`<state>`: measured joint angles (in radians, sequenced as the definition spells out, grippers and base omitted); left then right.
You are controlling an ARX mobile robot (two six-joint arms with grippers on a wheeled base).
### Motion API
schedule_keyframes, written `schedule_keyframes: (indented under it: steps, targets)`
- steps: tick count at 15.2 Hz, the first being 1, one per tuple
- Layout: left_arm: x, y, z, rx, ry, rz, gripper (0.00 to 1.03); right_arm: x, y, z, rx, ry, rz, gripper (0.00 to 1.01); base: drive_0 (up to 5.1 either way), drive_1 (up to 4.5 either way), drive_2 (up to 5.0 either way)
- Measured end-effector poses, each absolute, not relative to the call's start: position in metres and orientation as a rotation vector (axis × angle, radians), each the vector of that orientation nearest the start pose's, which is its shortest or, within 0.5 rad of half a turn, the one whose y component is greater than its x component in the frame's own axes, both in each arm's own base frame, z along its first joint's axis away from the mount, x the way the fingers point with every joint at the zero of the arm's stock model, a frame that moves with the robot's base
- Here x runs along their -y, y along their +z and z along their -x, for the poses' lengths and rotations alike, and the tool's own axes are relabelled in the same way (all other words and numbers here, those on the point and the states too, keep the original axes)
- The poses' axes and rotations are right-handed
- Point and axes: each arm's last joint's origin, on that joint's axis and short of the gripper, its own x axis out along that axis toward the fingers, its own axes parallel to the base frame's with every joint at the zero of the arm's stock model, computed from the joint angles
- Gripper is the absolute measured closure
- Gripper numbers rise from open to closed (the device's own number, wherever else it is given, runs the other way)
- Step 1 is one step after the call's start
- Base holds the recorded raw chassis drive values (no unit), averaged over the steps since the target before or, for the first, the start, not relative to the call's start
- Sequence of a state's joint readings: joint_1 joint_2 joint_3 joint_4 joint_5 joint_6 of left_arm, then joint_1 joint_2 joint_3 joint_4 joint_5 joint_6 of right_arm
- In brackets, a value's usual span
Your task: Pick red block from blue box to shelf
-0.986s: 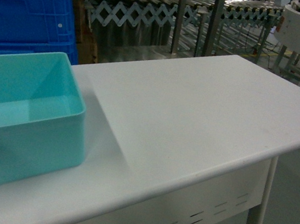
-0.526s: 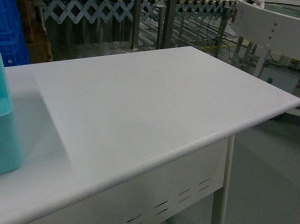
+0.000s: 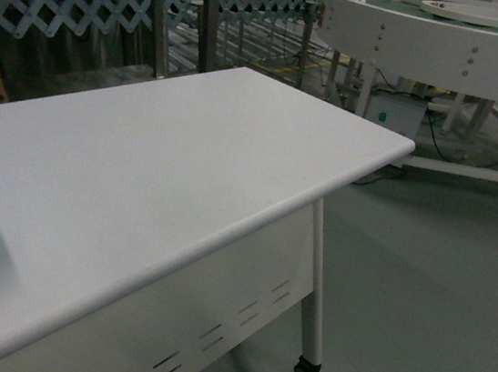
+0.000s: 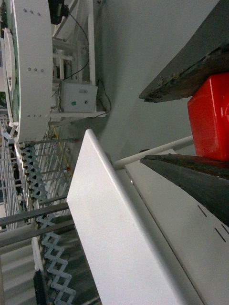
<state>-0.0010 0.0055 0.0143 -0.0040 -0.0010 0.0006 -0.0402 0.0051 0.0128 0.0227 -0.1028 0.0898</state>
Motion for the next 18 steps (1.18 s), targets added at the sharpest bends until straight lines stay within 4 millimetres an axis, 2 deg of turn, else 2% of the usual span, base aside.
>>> schedule_keyframes:
  steps: [18]
  targets:
    - [0.0001, 0.1676, -0.0972, 0.005, 0.0, -0.001, 0.05, 0.0009, 0.1697, -0.0971, 0.028, 0.064, -0.088, 0.73, -1.5, -1.55, -1.5]
